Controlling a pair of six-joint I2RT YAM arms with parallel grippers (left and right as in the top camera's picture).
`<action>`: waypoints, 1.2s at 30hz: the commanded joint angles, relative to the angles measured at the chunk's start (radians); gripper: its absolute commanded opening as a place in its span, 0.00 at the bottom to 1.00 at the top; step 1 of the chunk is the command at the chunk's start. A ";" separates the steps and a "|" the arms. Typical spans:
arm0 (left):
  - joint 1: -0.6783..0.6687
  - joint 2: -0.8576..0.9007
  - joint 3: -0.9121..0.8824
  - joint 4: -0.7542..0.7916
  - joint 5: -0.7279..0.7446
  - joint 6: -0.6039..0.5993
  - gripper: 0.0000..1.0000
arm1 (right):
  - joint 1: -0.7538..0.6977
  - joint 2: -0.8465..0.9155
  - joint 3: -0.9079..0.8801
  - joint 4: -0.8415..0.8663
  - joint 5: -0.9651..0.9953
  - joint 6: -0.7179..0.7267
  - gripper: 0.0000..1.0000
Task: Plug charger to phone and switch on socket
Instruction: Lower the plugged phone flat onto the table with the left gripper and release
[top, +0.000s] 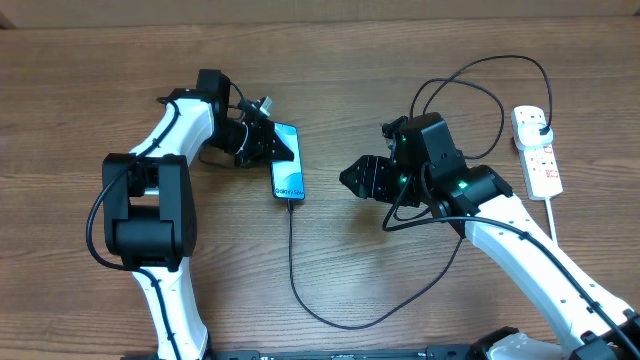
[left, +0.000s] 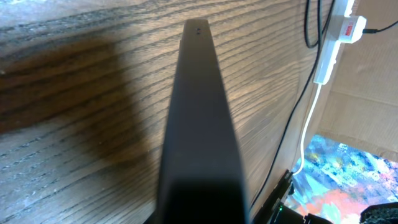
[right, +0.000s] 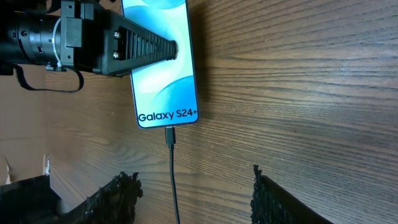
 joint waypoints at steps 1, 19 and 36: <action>-0.006 -0.006 -0.005 0.008 0.010 -0.022 0.04 | -0.003 0.000 0.012 0.002 0.010 -0.008 0.61; -0.015 -0.006 -0.062 0.008 -0.131 -0.020 0.08 | -0.003 0.000 0.012 -0.021 0.010 -0.008 0.60; -0.013 -0.006 -0.076 0.023 -0.134 -0.037 0.22 | -0.003 0.000 0.013 -0.035 0.040 -0.008 0.63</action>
